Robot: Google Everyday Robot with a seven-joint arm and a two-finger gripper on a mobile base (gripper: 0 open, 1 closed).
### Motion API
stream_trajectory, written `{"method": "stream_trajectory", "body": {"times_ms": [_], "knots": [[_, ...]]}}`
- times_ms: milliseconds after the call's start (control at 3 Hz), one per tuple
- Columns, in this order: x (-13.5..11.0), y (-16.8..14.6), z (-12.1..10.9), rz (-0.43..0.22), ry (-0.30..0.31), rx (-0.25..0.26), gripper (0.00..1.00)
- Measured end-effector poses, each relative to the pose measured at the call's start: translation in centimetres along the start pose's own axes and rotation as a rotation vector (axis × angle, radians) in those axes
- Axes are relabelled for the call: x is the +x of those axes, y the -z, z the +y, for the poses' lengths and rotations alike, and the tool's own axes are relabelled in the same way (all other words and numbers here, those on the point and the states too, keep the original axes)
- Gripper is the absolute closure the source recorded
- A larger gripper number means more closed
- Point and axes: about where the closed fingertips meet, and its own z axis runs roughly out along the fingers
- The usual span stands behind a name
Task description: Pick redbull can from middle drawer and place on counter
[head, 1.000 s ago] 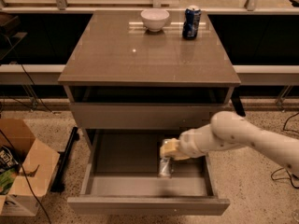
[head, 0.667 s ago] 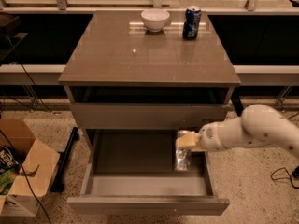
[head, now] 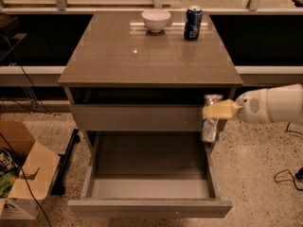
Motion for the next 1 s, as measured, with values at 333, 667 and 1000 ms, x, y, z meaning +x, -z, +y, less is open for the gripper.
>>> {"method": "stream_trajectory", "body": {"times_ms": [333, 667, 1000], "knots": [[-5.1, 4.8, 2.7, -0.079, 0.104, 0.019, 1.0], [-5.1, 4.8, 2.7, -0.08, 0.104, 0.019, 1.0], [-6.1, 5.4, 3.1, -0.082, 0.144, 0.05, 1.0]]}}
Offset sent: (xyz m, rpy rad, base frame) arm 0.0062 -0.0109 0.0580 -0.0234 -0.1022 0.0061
